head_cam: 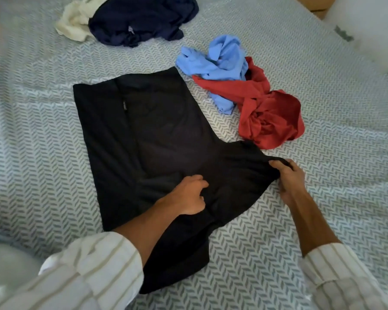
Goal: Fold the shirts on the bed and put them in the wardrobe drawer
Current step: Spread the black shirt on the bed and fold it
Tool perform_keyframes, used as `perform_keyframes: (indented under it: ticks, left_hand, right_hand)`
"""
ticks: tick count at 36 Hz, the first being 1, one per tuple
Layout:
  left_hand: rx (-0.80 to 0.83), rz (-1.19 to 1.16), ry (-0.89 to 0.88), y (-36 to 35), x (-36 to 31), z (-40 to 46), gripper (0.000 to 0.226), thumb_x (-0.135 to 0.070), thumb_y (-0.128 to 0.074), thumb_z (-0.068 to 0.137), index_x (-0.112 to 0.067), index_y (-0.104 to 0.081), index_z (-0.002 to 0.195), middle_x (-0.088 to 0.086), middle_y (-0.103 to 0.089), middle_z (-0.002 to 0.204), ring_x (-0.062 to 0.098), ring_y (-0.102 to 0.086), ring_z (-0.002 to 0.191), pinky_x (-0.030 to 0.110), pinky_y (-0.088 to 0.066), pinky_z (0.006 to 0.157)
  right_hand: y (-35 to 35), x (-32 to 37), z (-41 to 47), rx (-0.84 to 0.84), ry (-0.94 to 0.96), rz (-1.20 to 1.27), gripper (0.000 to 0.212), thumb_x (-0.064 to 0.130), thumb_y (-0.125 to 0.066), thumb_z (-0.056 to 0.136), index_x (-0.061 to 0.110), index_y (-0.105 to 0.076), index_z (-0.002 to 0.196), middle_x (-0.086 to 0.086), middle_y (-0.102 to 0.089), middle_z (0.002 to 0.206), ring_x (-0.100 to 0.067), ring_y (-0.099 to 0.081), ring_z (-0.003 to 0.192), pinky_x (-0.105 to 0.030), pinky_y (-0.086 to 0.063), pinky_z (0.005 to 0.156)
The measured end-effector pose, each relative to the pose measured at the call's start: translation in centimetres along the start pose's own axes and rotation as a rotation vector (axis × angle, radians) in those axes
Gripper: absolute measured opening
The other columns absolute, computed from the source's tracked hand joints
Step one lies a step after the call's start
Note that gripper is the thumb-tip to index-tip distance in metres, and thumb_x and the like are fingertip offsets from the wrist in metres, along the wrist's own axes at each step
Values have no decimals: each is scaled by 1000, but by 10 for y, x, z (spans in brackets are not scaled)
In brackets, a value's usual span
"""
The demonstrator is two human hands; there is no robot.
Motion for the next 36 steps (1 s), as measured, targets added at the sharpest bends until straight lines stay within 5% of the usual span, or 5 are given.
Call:
perform_keyframes:
  ticks: [9,15,20,25,36]
  left_hand:
    - [-196,-1052,268,27,26,-41,23,-12,-55,100,-13,-67,119,9,-67,123,21,-68,108,36,-55,98]
    - [-87,-1507,298,43,43,-66,64,-61,-53,93,-7,-61,126,18,-69,119,35,-70,104,50,-57,92]
    - [-74,-1536,265,49,62,-80,77,-72,-67,75,-14,-66,126,13,-72,116,31,-70,104,45,-57,81]
    - [-400,-1441,382,36,90,-89,32,-26,-75,87,-8,-72,112,14,-76,102,29,-74,90,43,-60,71]
    - [-534,-1286,511,18,117,-107,15,-8,-69,91,-18,-70,102,5,-77,91,24,-74,85,37,-59,59]
  right_hand:
    - [-72,26,-85,225,414,-374,22,9,-76,83,16,-57,75,12,-58,67,-5,-52,65,-26,-44,69]
    - [-124,18,-170,467,701,-589,21,16,-76,82,28,-59,83,32,-65,102,14,-62,91,-9,-44,82]
    - [-145,-12,-218,637,998,-762,18,35,-64,79,26,-60,94,21,-66,122,-8,-64,93,-28,-53,80]
    - [-153,-43,-240,717,1195,-794,15,30,-66,84,23,-56,93,13,-66,123,-13,-63,98,-33,-57,68]
    - [-154,-78,-228,782,1136,-1168,59,40,-68,75,29,-48,130,7,-50,144,-17,-56,118,-37,-54,86]
Point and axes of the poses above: each hand's wrist, its own z-axis towards the middle knuckle, its own y-axis out of the back of the hand, x = y × z, the point moved 2 cm from there along z, towards the middle knuckle
